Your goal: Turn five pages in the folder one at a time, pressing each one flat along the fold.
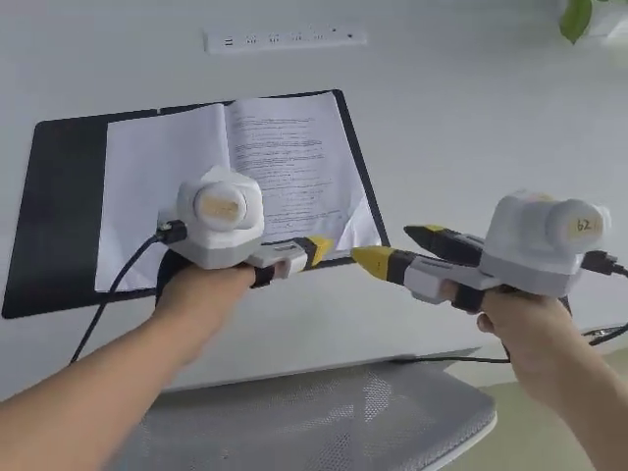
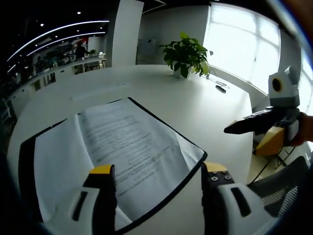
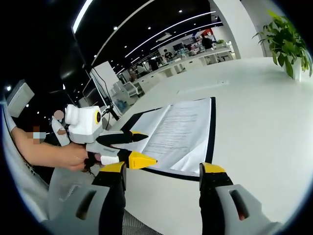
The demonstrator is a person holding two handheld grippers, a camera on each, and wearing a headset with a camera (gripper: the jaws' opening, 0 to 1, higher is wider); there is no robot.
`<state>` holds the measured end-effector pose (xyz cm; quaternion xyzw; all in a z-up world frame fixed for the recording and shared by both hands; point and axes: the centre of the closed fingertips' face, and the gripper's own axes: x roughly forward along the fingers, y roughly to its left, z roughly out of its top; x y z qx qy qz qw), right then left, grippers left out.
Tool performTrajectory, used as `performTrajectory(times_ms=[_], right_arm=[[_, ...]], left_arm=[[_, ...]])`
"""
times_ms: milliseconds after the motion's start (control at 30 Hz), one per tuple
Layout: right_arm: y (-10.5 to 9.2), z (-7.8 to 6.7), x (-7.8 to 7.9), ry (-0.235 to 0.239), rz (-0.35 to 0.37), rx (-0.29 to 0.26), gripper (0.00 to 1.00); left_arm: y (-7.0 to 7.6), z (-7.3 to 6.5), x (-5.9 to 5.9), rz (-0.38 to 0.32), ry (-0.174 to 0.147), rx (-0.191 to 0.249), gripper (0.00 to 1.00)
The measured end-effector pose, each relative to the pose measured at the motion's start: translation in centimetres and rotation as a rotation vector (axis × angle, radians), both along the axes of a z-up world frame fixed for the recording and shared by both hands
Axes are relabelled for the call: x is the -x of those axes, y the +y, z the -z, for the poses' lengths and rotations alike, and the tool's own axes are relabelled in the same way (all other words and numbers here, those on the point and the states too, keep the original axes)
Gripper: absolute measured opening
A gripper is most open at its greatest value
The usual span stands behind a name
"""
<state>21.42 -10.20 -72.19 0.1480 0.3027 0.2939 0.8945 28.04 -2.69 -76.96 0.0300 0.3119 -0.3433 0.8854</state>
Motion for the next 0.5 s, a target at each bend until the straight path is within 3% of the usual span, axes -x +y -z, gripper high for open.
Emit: performTrajectory(times_ms=[200, 367, 400, 500], right_arm=[[-0.6, 0.6, -0.6, 0.014, 0.012, -0.025, 0.59], [-1.2, 0.4, -1.0, 0.011, 0.034, -0.051, 0.58], [-1.3, 0.4, -1.1, 0.013, 0.036, -0.054, 0.58], [-1.6, 0.3, -1.2, 0.01, 0.042, -0.067, 0.57]], left_arm=[[-1.6, 1.8, -0.5, -0.025, -0.01, -0.018, 0.72], [-2.5, 2.5, -1.3, -0.051, -0.047, -0.012, 0.7], [-2.5, 2.8, -1.3, -0.055, -0.045, -0.022, 0.69], [-2.7, 3.2, -1.3, -0.041, -0.082, -0.05, 0.67]])
